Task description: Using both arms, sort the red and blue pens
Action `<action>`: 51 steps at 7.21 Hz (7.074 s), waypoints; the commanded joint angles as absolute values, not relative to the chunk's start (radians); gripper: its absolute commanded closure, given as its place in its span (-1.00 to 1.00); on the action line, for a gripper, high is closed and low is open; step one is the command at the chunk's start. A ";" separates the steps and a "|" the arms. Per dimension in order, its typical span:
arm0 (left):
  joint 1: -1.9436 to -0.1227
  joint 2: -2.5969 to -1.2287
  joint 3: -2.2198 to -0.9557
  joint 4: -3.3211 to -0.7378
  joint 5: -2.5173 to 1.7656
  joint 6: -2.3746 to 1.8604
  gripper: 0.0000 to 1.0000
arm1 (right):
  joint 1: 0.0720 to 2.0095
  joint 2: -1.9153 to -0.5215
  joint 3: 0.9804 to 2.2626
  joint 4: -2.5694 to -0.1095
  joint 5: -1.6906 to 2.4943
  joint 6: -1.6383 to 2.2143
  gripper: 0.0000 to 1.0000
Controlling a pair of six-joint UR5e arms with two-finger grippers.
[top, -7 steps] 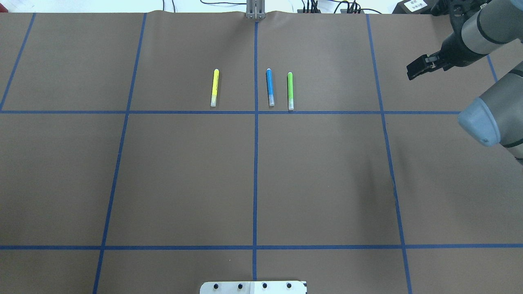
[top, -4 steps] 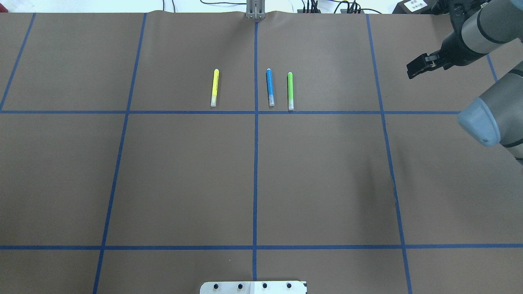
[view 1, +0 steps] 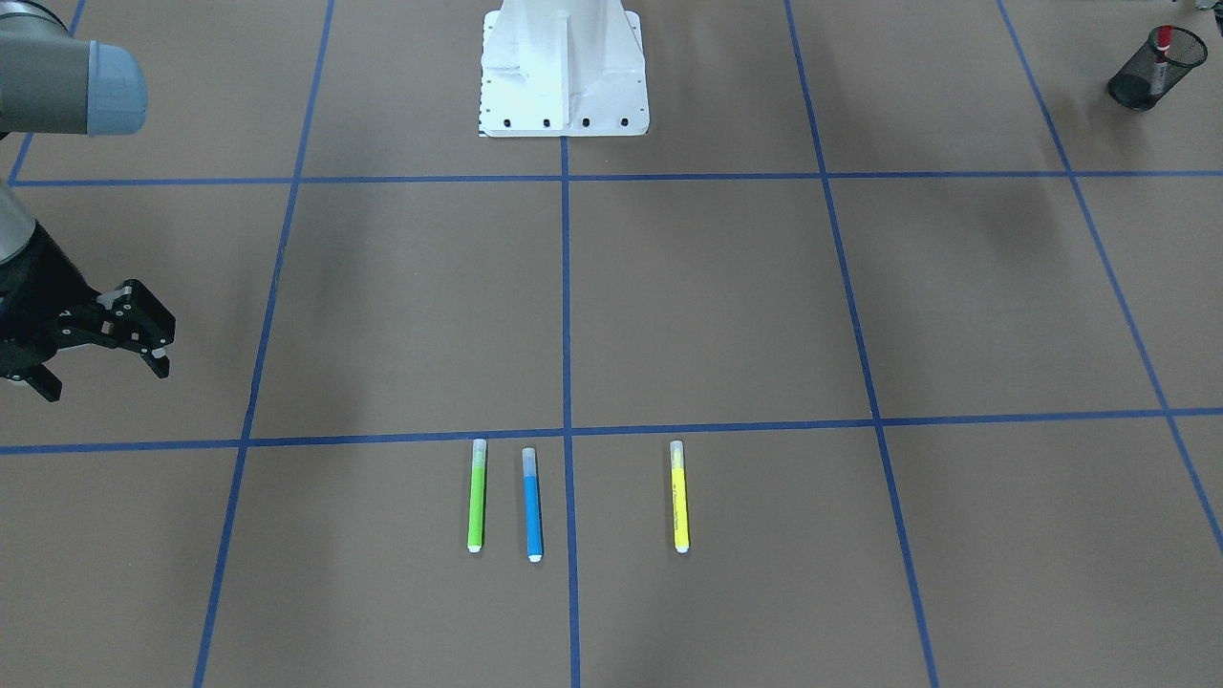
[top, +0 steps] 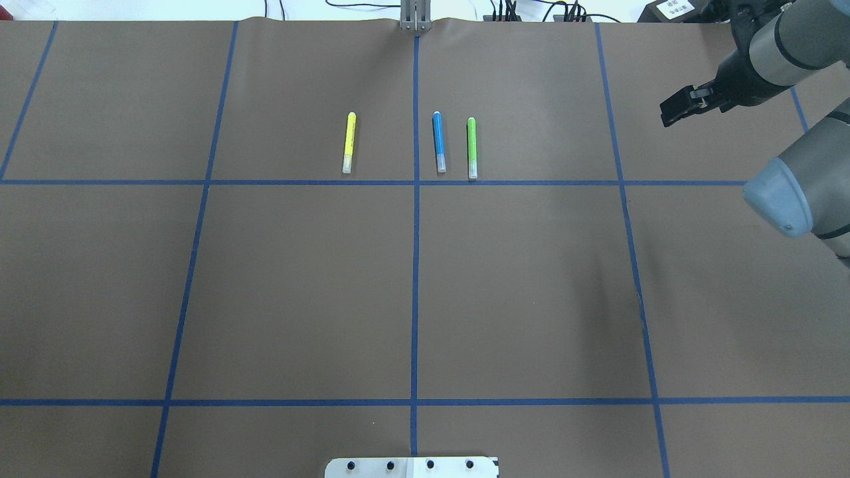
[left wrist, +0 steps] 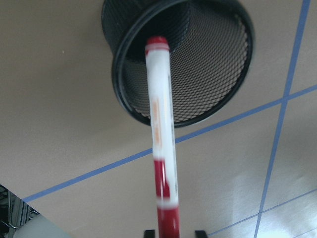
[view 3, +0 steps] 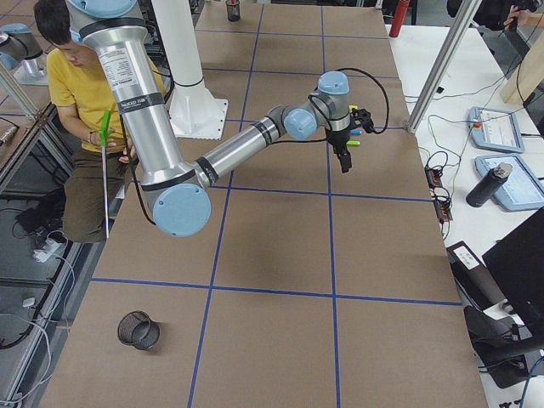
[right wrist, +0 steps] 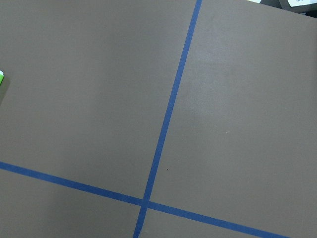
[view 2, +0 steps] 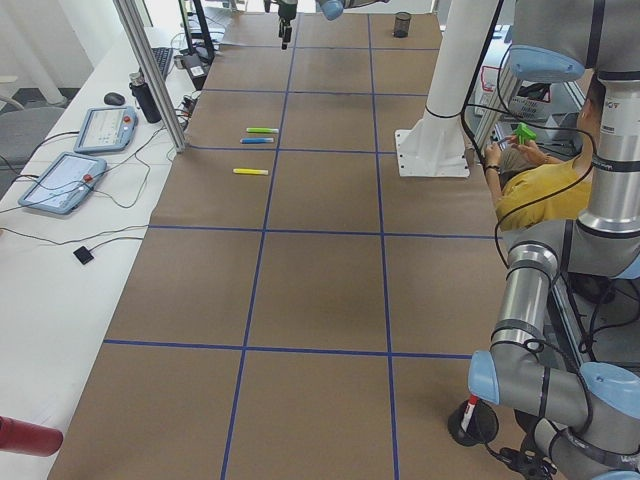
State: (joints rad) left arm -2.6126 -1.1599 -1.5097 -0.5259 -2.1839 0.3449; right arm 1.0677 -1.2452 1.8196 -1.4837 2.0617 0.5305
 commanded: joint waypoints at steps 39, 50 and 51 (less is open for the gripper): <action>-1.594 -1.413 -1.807 -1.652 -2.390 0.101 -1.00 | 0.707 -0.502 0.854 -1.192 1.970 1.055 -0.18; -1.594 -1.413 -1.813 -1.654 -2.390 0.101 -1.00 | 0.692 -0.515 0.868 -1.204 1.956 1.004 1.00; -1.594 -1.413 -1.813 -1.654 -2.390 0.101 -1.00 | 0.692 -0.515 0.877 -1.206 1.956 1.000 1.00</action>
